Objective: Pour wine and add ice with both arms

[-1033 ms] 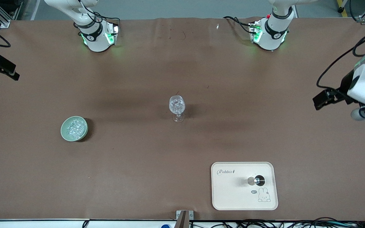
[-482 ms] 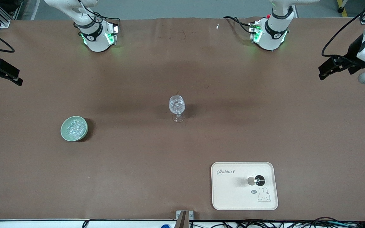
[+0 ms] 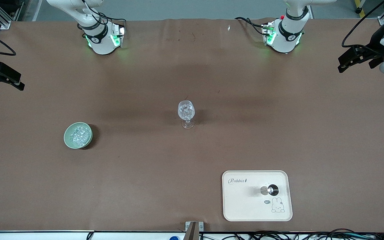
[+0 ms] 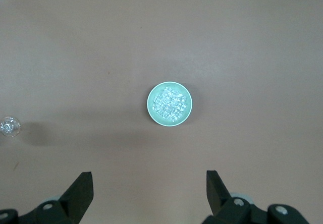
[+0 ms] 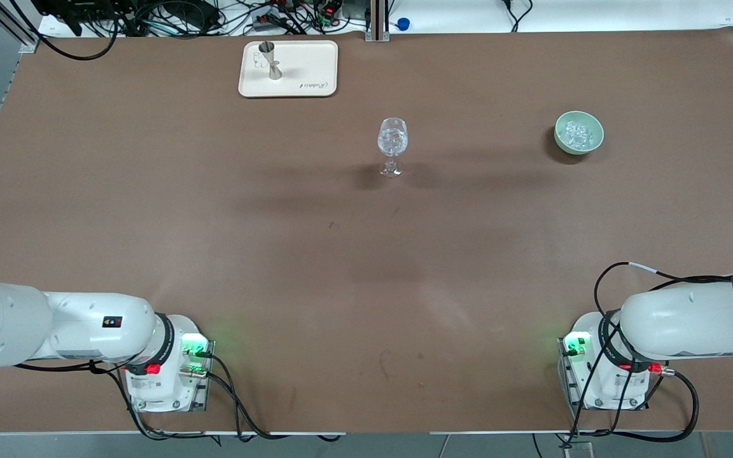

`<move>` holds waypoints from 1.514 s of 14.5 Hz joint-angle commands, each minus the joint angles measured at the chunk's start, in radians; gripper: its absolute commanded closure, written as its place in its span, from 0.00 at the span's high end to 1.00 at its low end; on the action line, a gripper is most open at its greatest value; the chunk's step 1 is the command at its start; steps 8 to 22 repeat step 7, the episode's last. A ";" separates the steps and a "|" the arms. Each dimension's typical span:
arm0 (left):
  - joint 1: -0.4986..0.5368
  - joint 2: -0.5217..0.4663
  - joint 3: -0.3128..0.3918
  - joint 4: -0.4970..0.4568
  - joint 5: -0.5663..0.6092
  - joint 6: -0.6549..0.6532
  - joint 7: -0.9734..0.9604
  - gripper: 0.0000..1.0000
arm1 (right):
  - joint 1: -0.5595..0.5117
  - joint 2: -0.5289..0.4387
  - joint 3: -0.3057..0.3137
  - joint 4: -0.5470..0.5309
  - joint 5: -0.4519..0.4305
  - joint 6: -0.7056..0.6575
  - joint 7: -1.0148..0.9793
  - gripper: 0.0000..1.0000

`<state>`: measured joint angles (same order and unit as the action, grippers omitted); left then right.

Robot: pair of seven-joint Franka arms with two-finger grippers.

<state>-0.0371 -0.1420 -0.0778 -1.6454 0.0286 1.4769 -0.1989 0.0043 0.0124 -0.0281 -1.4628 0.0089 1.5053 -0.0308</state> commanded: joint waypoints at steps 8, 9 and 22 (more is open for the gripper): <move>0.003 -0.028 -0.010 -0.021 -0.015 0.013 0.022 1.00 | -0.010 -0.003 0.007 -0.008 0.013 0.024 -0.011 0.99; 0.003 -0.028 -0.010 -0.021 -0.015 0.013 0.022 1.00 | -0.010 -0.003 0.007 -0.008 0.013 0.024 -0.011 0.99; 0.003 -0.028 -0.010 -0.021 -0.015 0.013 0.022 1.00 | -0.010 -0.003 0.007 -0.008 0.013 0.024 -0.011 0.99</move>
